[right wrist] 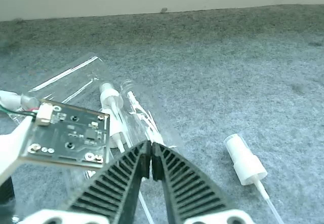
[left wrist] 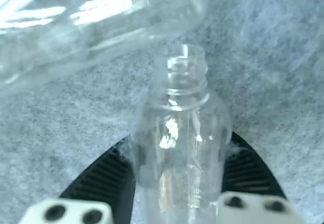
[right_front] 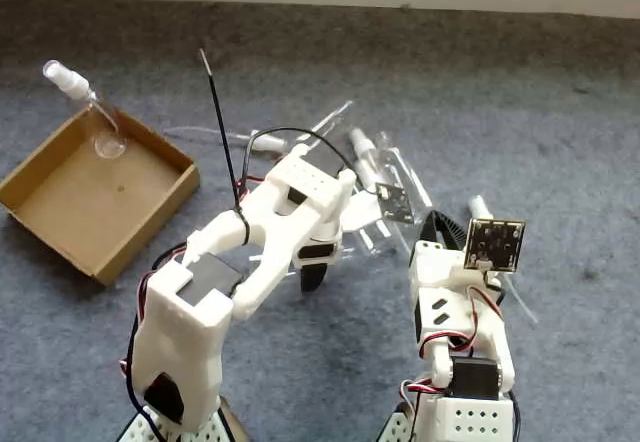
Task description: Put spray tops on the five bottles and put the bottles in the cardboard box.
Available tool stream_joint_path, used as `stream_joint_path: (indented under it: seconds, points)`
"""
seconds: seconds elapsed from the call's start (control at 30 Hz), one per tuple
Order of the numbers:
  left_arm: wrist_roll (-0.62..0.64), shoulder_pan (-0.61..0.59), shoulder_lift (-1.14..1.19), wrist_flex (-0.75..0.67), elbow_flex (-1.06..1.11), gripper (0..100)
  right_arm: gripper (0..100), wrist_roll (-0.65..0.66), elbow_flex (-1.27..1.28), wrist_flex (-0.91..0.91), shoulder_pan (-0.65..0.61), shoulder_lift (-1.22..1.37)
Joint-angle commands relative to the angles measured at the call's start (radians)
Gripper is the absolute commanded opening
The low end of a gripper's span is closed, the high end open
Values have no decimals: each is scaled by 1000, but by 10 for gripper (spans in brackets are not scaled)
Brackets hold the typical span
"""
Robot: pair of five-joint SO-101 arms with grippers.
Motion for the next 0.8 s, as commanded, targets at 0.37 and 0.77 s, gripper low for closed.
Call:
stream_joint_path:
  seconds: [0.37, 0.77]
  points:
    - [12, 8, -360, 147, -36, 56, 4, 0, 124, 8, 4, -10]
    - [12, -15, -788, 141, 16, 57, 4, 0, 124, 10, 4, -8]
